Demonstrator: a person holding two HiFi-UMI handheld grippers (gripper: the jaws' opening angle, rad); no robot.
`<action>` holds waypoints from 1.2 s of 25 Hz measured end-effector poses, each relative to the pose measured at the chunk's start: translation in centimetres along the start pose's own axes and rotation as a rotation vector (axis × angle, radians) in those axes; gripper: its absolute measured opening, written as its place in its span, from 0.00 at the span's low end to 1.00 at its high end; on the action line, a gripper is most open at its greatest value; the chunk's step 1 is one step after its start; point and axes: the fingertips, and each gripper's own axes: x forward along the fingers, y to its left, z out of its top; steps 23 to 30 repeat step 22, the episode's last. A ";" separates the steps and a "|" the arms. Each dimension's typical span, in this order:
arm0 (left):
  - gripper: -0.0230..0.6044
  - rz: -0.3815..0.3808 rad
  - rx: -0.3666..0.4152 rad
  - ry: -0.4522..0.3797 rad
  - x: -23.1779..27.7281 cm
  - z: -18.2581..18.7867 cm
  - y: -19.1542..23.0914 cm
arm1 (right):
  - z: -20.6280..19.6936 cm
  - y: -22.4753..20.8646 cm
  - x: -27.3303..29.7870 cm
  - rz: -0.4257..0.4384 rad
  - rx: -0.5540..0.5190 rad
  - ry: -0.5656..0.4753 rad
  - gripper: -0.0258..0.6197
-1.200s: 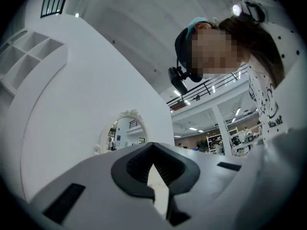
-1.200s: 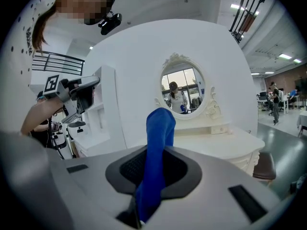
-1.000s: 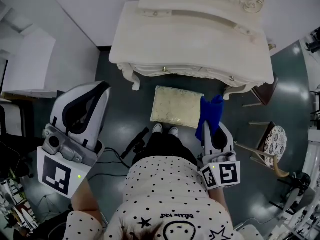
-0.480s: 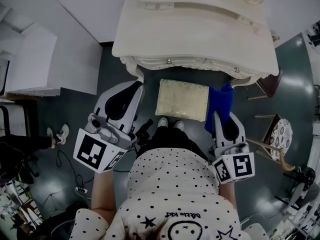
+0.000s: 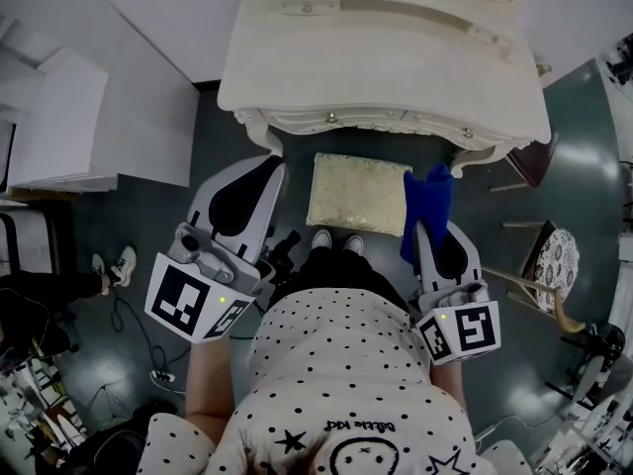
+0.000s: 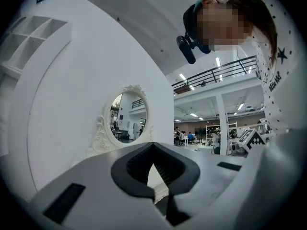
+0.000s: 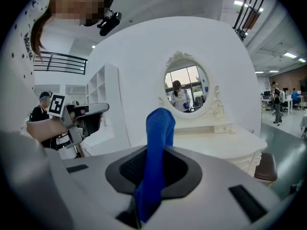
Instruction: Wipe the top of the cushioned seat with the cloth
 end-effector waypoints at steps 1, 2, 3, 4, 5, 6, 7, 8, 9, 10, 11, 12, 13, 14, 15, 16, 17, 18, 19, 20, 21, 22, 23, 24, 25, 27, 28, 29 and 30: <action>0.03 0.000 -0.002 0.001 0.0 0.0 0.0 | 0.0 0.0 0.1 0.001 0.000 0.000 0.14; 0.03 0.000 -0.005 0.001 0.0 -0.1 0.1 | 0.0 0.0 0.1 0.001 -0.002 0.000 0.14; 0.03 0.001 -0.006 0.002 0.0 -0.1 0.1 | 0.1 0.0 0.2 0.002 -0.004 0.000 0.14; 0.03 0.003 -0.005 0.002 0.0 -0.1 0.1 | 0.1 0.1 0.3 0.003 -0.006 0.000 0.14; 0.03 0.006 -0.005 0.002 0.0 0.0 0.2 | 0.2 0.1 0.3 0.004 -0.007 0.000 0.14; 0.03 0.010 -0.006 0.000 -0.1 0.1 0.3 | 0.2 0.1 0.3 0.004 -0.008 0.000 0.14; 0.03 0.013 -0.008 -0.002 -0.1 0.1 0.4 | 0.2 0.1 0.3 0.004 -0.009 0.000 0.14; 0.03 0.014 -0.009 -0.003 -0.2 0.1 0.4 | 0.2 0.1 0.2 0.003 -0.009 0.000 0.14; 0.03 0.015 -0.009 -0.003 -0.2 0.1 0.4 | 0.2 0.1 0.2 0.002 -0.010 0.001 0.14; 0.03 0.014 -0.007 -0.002 -0.2 0.1 0.4 | 0.1 0.0 0.2 0.002 -0.010 0.002 0.14; 0.03 0.015 -0.005 -0.002 -0.2 0.1 0.4 | 0.1 0.0 0.2 0.001 -0.009 0.002 0.14; 0.03 0.016 -0.005 -0.001 -0.2 0.1 0.4 | 0.1 -0.1 0.2 0.001 -0.009 0.003 0.14; 0.03 0.017 -0.005 -0.001 -0.1 0.1 0.4 | 0.2 -0.1 0.2 0.001 -0.009 0.003 0.14; 0.03 0.018 -0.005 -0.001 -0.1 0.1 0.5 | 0.2 -0.2 0.2 0.000 -0.009 0.004 0.14; 0.03 0.019 -0.005 0.000 -0.1 0.1 0.5 | 0.3 -0.2 0.3 0.000 -0.009 0.004 0.14; 0.03 0.019 -0.004 0.000 -0.1 0.1 0.5 | 0.3 -0.2 0.3 -0.001 -0.009 0.004 0.14; 0.03 0.019 -0.004 0.001 0.0 0.2 0.5 | 0.4 -0.3 0.3 -0.001 -0.010 0.005 0.14; 0.03 0.019 -0.004 0.001 0.0 0.2 0.5 | 0.4 -0.3 0.3 -0.001 -0.011 0.006 0.14; 0.03 0.020 -0.003 0.001 0.0 0.2 0.5 | 0.4 -0.4 0.4 0.000 -0.012 0.006 0.14; 0.03 0.021 -0.002 0.001 0.0 0.2 0.6 | 0.3 -0.4 0.4 0.001 -0.012 0.007 0.14; 0.03 0.023 -0.002 0.001 0.0 0.1 0.6 | 0.3 -0.5 0.4 0.002 -0.013 0.007 0.14; 0.03 0.024 -0.002 0.000 0.0 0.1 0.6 | 0.2 -0.5 0.5 0.003 -0.014 0.008 0.14; 0.03 0.024 -0.002 0.000 0.0 0.1 0.6 | 0.2 -0.5 0.5 0.003 -0.014 0.008 0.14; 0.03 0.024 -0.002 0.000 0.0 0.1 0.6 | 0.2 -0.5 0.5 0.003 -0.014 0.008 0.14; 0.03 0.024 -0.002 0.000 0.0 0.1 0.6 | 0.2 -0.5 0.5 0.003 -0.014 0.008 0.14; 0.03 0.024 -0.002 0.000 0.0 0.1 0.6 | 0.2 -0.5 0.5 0.003 -0.014 0.008 0.14; 0.03 0.024 -0.002 0.000 0.0 0.1 0.6 | 0.2 -0.5 0.5 0.003 -0.014 0.008 0.14; 0.03 0.024 -0.002 0.000 0.0 0.1 0.6 | 0.2 -0.5 0.5 0.003 -0.014 0.008 0.14; 0.03 0.024 -0.002 0.000 0.0 0.1 0.6 | 0.2 -0.5 0.5 0.003 -0.014 0.008 0.14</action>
